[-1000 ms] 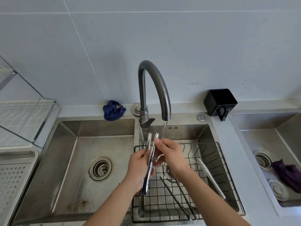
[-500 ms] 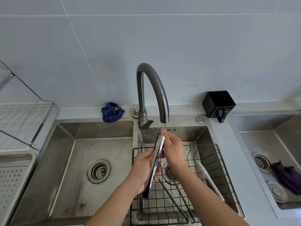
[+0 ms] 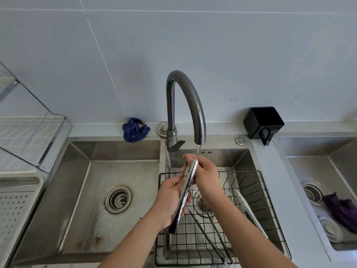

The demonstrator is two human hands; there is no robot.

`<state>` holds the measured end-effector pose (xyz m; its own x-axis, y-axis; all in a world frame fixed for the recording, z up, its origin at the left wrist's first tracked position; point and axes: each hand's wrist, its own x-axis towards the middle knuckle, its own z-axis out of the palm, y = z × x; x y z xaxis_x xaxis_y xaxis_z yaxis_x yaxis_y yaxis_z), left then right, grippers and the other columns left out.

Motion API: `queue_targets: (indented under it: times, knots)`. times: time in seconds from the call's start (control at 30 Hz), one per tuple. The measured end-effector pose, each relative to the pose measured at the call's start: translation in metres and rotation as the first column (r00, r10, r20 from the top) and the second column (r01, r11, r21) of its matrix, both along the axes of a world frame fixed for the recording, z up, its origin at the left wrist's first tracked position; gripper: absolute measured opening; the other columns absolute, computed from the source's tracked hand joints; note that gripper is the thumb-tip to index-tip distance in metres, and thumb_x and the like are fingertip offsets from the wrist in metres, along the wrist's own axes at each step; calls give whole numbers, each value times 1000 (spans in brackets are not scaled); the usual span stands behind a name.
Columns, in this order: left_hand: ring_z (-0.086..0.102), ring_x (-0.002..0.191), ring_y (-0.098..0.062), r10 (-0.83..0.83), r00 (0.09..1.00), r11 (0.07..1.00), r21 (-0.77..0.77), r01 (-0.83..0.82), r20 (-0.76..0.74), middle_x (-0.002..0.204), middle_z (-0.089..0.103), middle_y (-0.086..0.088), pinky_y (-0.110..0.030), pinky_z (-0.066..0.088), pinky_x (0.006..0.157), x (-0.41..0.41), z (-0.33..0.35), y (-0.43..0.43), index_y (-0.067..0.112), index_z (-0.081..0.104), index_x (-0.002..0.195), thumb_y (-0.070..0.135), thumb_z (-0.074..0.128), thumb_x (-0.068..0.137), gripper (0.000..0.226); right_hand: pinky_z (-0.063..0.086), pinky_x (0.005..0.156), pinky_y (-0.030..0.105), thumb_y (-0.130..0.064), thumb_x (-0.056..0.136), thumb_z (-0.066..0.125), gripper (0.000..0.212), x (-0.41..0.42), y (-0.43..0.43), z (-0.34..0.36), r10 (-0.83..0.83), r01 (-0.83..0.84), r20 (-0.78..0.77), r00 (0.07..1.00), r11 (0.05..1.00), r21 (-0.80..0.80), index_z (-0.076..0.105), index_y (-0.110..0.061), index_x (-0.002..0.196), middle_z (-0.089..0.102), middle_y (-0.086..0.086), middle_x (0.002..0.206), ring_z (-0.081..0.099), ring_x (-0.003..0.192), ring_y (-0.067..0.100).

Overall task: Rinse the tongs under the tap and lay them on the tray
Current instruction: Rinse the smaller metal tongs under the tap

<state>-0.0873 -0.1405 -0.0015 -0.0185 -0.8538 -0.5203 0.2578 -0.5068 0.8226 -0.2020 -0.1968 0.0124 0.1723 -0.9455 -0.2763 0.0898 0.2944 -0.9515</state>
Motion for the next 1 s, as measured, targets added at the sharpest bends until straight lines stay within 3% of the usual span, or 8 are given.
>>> queue_targets:
  times: [0.1, 0.37, 0.5, 0.57, 0.63, 0.73, 0.83, 1.0]
  knots:
    - [45, 36, -18, 5, 1000, 1000, 5, -5, -10, 59, 60, -13, -22, 35, 35, 2, 0, -1, 17, 73, 88, 29, 47, 105, 34, 51, 53, 21, -5, 102, 54, 22, -1, -2, 2, 46, -46, 5, 999, 999, -7, 71, -14, 113, 77, 7, 83, 70, 69, 12]
    - [48, 37, -17, -26, 999, 1000, -12, 26, 40, 58, 59, -12, -23, 38, 35, -6, 3, -3, 5, 71, 96, 29, 51, 104, 32, 53, 50, 27, -27, 105, 56, 28, 1, -7, -3, -102, 95, -62, 993, 990, -106, 66, -6, 89, 74, 9, 69, 67, 56, 18]
    - [43, 34, -18, -3, 999, 1000, 21, 4, -40, 59, 60, -14, -21, 33, 34, -1, 4, -3, 14, 74, 84, 21, 48, 105, 34, 50, 50, 22, -13, 98, 62, 10, -4, -9, -5, 67, -64, 58, 996, 997, -45, 71, -15, 102, 79, 11, 92, 67, 61, 12]
    - [41, 34, -18, 7, 997, 999, 34, -4, -81, 59, 60, -14, -20, 32, 35, 3, 3, -4, 11, 74, 88, 18, 46, 105, 33, 48, 49, 20, -5, 91, 65, 18, -5, -10, -5, 119, -118, 100, 988, 993, -21, 72, -14, 105, 79, 15, 94, 67, 61, 13]
    - [42, 34, -18, -13, 994, 999, 46, 18, -107, 60, 61, -16, -20, 31, 35, 4, 2, -4, 10, 72, 90, 14, 44, 105, 32, 48, 45, 20, -15, 96, 66, 6, -4, -12, -5, 66, -66, 34, 997, 998, -15, 71, -12, 97, 78, 16, 84, 67, 56, 15]
    - [43, 34, -18, -28, 986, 999, 38, 34, -161, 63, 62, -18, -20, 31, 35, 3, 2, -3, 12, 74, 88, 11, 43, 104, 34, 47, 40, 20, -28, 102, 61, 22, -3, -18, -4, -1, 1, -15, 1000, 1000, -2, 70, -10, 92, 78, 14, 81, 68, 53, 12]
    - [43, 34, -18, -21, 986, 1000, 17, 24, -166, 64, 61, -18, -20, 31, 35, 7, 3, -3, 13, 77, 88, 16, 46, 104, 35, 52, 50, 20, -9, 100, 59, 13, -4, -14, -2, 104, -104, 67, 992, 995, -13, 70, -9, 107, 80, 11, 98, 71, 65, 10]
    - [43, 34, -17, -18, 982, 1000, -7, 17, -188, 64, 62, -16, -20, 32, 36, 12, 4, -3, 15, 78, 88, 26, 53, 102, 31, 63, 74, 37, 0, 98, 59, 42, -9, -9, -2, 125, -140, 297, 947, 990, 30, 62, -15, 136, 75, 19, 117, 76, 88, 26]
